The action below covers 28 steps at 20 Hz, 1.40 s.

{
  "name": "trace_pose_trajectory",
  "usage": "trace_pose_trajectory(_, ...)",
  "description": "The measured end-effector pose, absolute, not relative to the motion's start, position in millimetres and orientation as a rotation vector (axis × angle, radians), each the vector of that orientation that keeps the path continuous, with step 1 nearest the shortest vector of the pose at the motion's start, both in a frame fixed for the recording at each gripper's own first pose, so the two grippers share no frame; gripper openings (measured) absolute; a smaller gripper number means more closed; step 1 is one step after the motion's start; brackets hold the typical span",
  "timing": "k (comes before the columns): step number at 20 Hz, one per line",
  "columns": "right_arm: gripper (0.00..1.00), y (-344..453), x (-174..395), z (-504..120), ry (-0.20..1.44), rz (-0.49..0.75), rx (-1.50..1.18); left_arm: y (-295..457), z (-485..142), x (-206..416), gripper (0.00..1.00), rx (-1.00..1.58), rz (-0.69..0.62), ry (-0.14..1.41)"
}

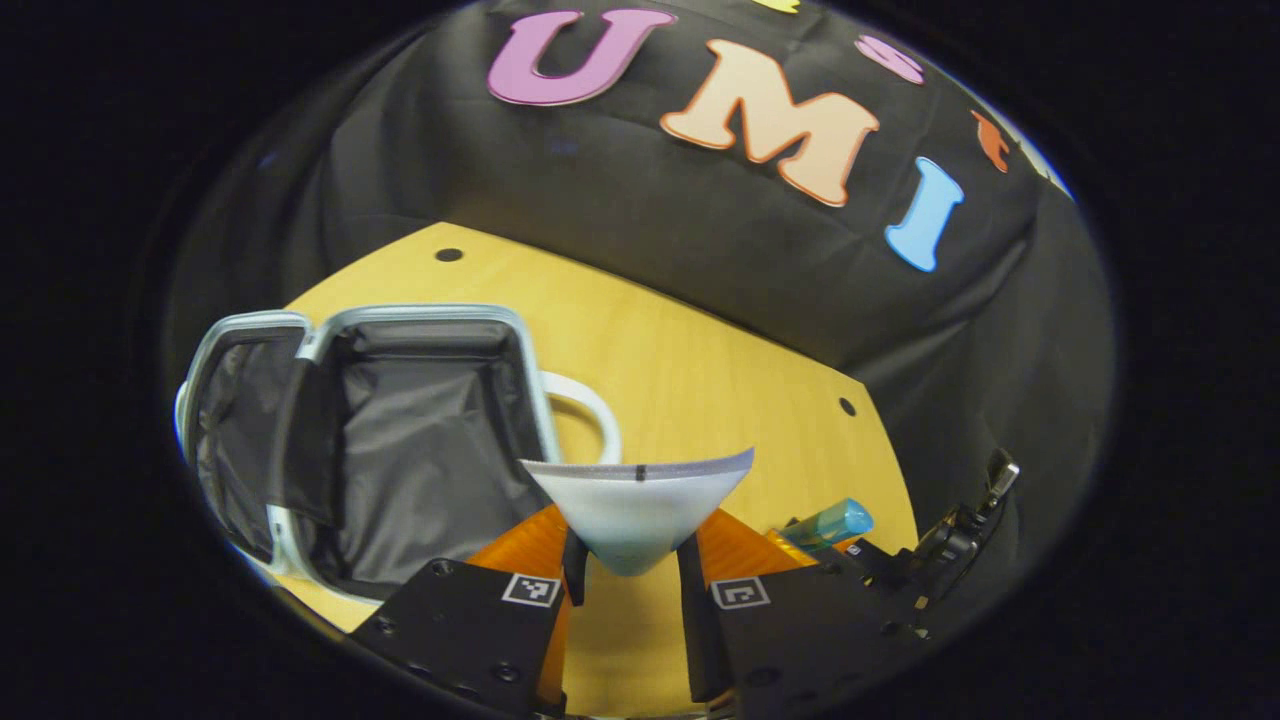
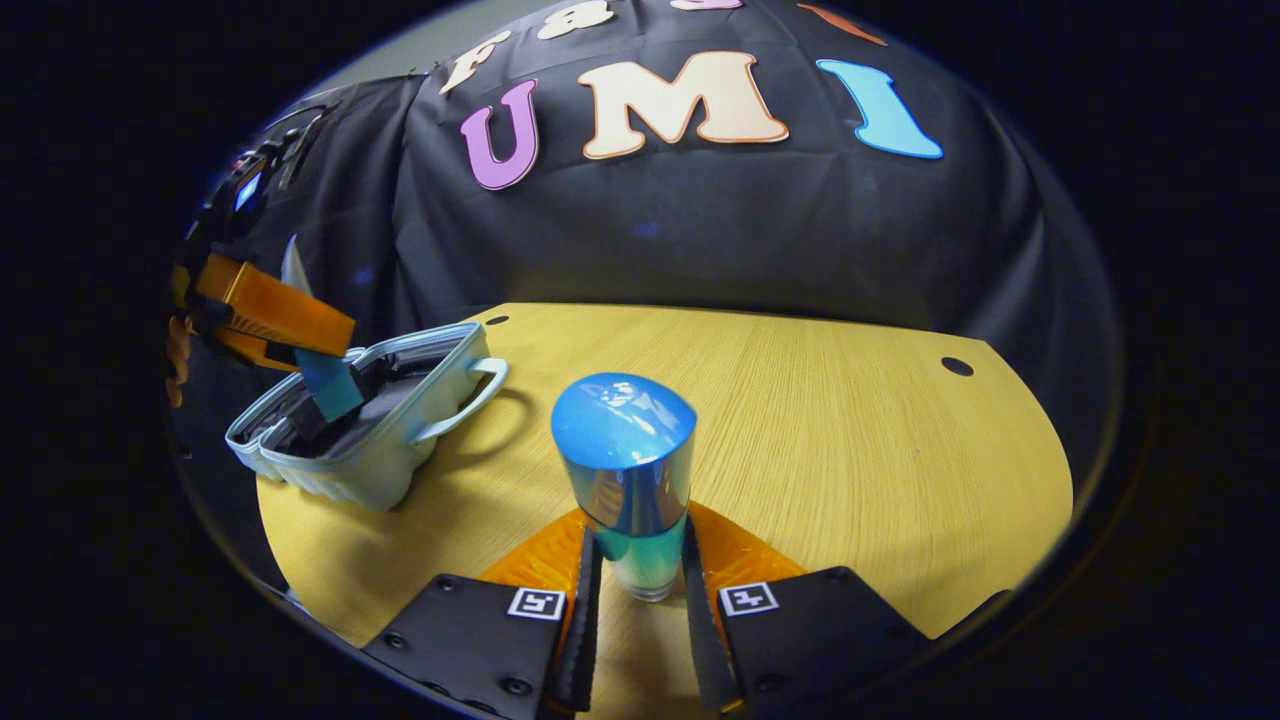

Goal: First open the suitcase, pack the skin care products into it, and then close the suitcase.

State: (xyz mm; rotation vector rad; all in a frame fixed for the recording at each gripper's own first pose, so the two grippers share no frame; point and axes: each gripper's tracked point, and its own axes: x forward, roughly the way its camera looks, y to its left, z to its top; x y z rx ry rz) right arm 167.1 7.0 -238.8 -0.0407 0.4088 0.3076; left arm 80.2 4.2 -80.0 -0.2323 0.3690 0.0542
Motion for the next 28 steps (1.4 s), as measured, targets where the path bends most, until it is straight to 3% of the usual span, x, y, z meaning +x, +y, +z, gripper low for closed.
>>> trace_pose_trajectory(2, 0.42, 5, 167, -239, 0.427, 0.298, -0.046, 46, -90, 66, 0.4, -0.211, 0.133, 0.41)
trace_pose_trajectory(7, 0.39, 5, 166, -238, 0.478, 0.257, -0.063, 97, -139, 46, 0.41, -0.207, 0.178, 0.614)
trace_pose_trajectory(13, 0.39, 31, 150, -194, 0.46, 0.242, -0.071, 115, -187, 57, 0.41, -0.248, 0.148, 0.781)
trace_pose_trajectory(14, 0.36, 42, 147, -183, 0.454, 0.247, -0.069, 117, -191, 58, 0.41, -0.265, 0.15, 0.794)
trace_pose_trajectory(17, 0.39, 87, 141, -143, 0.432, 0.288, -0.01, 120, -192, 58, 0.47, -0.306, 0.117, 0.797)
trace_pose_trajectory(18, 0.36, 105, 140, -133, 0.425, 0.311, 0.006, 125, -185, 58, 0.43, -0.307, 0.119, 0.791)
trace_pose_trajectory(21, 0.39, 165, 139, -119, 0.411, 0.392, -0.02, 124, -171, 53, 0.84, -0.349, 0.082, 0.761)
trace_pose_trajectory(24, 0.39, 224, 136, -129, 0.45, 0.479, -0.042, 139, -140, 40, 0.96, -0.35, 0.087, 0.696)
trace_pose_trajectory(28, 0.39, 280, 129, -168, 0.559, 0.57, -0.071, 176, -101, 16, 0.96, -0.394, 0.121, 0.591)
